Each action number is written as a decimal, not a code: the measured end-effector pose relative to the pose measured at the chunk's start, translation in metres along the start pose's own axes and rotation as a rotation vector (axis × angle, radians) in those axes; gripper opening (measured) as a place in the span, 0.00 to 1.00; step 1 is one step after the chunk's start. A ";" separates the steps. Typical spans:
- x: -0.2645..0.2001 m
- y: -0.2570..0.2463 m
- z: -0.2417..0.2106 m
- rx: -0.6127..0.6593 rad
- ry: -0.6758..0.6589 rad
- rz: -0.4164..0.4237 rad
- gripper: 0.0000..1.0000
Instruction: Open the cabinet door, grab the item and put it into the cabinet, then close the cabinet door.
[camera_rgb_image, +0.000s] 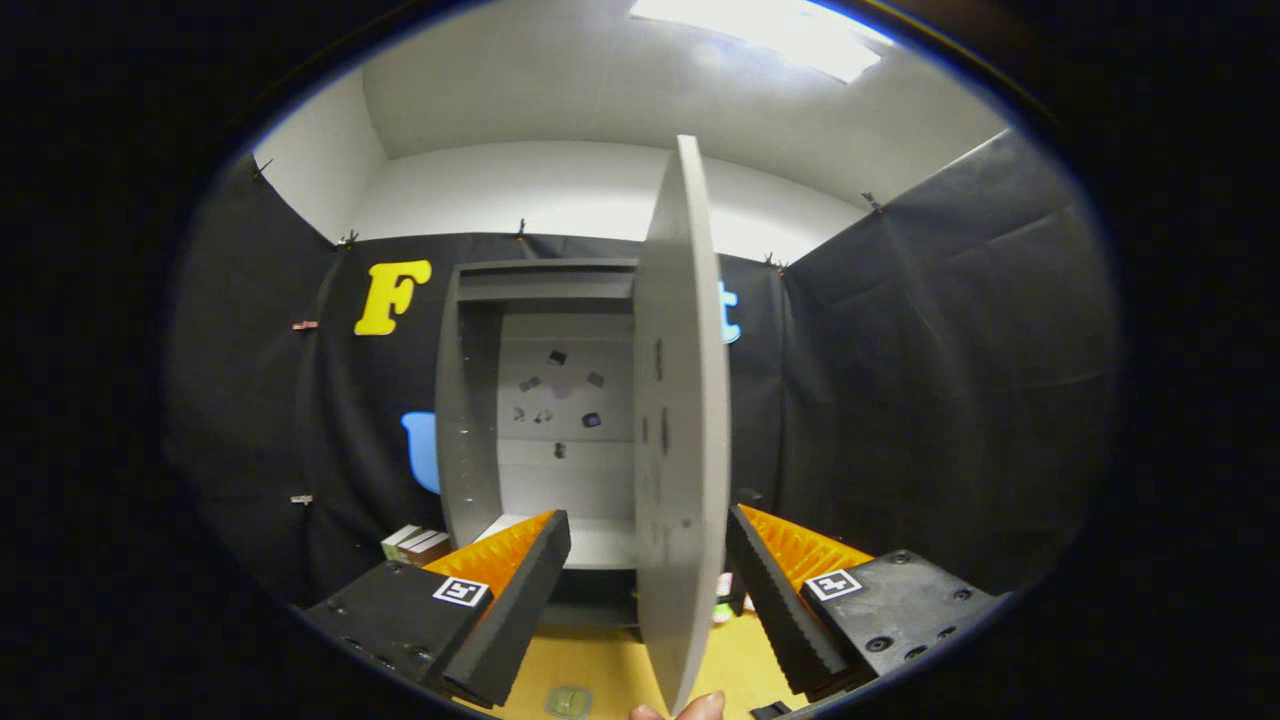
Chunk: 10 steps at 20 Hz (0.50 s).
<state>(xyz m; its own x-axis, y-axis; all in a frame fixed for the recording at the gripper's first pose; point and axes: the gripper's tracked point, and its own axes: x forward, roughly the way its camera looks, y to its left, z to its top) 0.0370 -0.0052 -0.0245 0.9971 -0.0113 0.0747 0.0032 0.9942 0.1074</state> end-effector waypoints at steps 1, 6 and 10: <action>0.003 0.014 -0.011 -0.006 0.038 0.028 0.99; 0.016 0.060 -0.090 -0.002 0.281 0.102 0.98; 0.020 0.080 -0.176 0.035 0.477 0.117 0.98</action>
<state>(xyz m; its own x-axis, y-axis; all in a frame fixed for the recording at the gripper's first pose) 0.0707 0.0929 -0.1885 0.9139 0.1588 -0.3735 -0.1056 0.9816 0.1589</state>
